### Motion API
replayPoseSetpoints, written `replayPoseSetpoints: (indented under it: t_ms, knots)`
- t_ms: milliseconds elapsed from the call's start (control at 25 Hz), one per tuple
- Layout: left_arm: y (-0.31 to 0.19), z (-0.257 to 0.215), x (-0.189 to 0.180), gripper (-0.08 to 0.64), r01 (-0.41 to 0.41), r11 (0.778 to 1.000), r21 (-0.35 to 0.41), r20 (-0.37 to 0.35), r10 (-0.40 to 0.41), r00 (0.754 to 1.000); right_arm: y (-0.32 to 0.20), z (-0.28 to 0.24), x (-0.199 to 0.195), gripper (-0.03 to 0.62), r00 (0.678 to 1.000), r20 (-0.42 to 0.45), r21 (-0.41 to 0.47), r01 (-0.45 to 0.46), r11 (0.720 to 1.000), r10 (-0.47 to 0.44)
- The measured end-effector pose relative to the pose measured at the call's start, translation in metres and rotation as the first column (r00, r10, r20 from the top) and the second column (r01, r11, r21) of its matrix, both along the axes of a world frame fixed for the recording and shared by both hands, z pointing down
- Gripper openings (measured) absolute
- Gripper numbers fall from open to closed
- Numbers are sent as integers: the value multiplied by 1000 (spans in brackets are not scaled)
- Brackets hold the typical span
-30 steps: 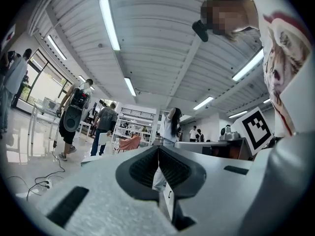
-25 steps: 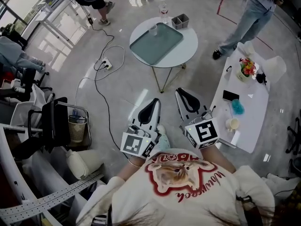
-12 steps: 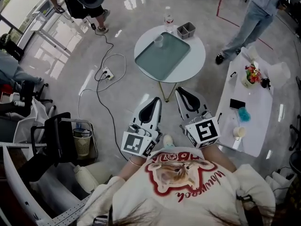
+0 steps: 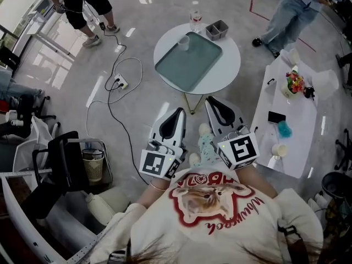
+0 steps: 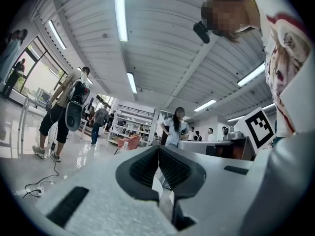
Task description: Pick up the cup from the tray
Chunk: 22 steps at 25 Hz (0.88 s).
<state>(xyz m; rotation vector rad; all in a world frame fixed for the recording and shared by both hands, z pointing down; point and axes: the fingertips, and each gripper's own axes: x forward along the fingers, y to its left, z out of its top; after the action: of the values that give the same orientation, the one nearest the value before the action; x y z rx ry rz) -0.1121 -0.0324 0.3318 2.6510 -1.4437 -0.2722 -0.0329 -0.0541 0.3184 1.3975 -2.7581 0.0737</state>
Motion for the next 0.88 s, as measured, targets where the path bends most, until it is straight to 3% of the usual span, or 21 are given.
replayPoseSetpoints:
  t_ms: [320,880]
  knots:
    - [-43,1,-5,14,17,1000,15,6,-17,1000,-46,1,-6,40,1000,-3,24,24,999,-24]
    - [-173,-4,15,14,49,999,6,8,-49,999,-178,-4,4,40,997,6,21,81,996,-81]
